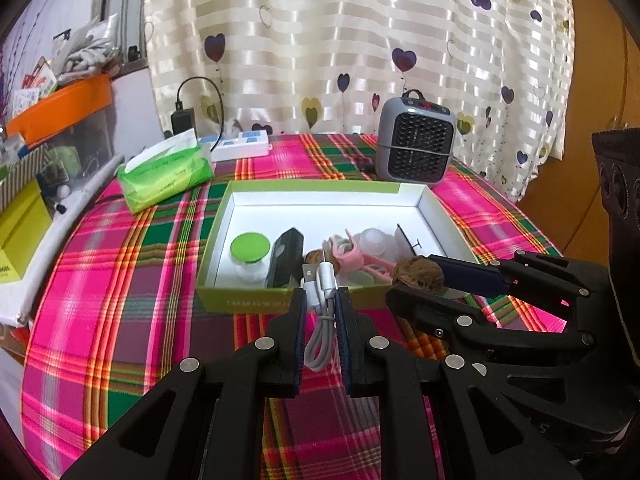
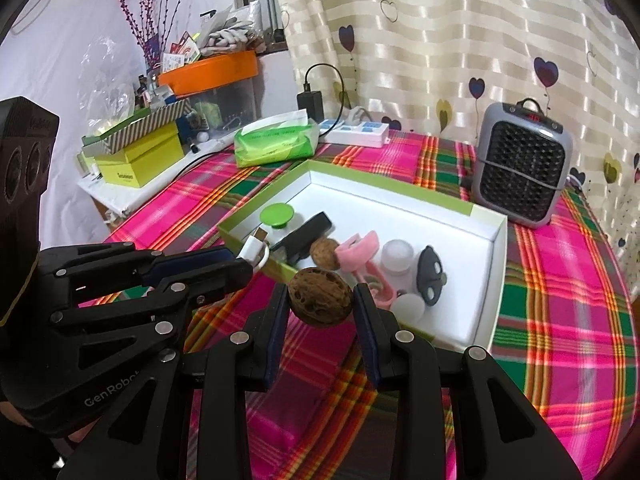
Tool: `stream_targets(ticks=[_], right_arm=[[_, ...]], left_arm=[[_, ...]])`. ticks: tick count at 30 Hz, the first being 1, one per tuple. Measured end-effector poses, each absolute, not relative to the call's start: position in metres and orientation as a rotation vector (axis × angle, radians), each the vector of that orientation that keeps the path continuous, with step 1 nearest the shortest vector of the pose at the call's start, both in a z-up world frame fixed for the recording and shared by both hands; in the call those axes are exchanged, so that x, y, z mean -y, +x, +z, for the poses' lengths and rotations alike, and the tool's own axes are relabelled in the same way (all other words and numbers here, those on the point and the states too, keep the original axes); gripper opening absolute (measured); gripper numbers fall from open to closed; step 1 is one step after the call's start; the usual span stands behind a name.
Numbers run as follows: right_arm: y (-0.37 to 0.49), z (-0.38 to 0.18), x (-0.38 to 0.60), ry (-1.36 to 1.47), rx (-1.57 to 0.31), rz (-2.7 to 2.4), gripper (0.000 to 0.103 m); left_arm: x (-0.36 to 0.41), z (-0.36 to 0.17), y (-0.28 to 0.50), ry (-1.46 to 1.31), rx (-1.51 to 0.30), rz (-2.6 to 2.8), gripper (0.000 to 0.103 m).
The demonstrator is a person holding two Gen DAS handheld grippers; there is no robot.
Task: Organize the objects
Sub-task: 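Lift and carry the white cable and walnut over the box with both tools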
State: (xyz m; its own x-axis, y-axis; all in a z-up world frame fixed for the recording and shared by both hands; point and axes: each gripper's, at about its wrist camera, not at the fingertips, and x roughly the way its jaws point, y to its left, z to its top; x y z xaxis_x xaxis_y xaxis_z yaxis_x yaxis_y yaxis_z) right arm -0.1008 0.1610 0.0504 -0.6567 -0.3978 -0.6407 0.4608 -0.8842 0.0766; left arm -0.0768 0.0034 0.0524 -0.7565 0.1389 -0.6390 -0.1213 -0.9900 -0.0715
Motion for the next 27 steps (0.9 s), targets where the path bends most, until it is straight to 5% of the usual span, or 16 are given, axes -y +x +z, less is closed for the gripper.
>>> stream_targets(ticks=[27], right_arm=[[-0.145,0.058,-0.173,0.925,-0.168,-2.555,0.034]], left_arm=[[-0.016,0.057,-0.129,-0.999,0.013,2.828,0.012]])
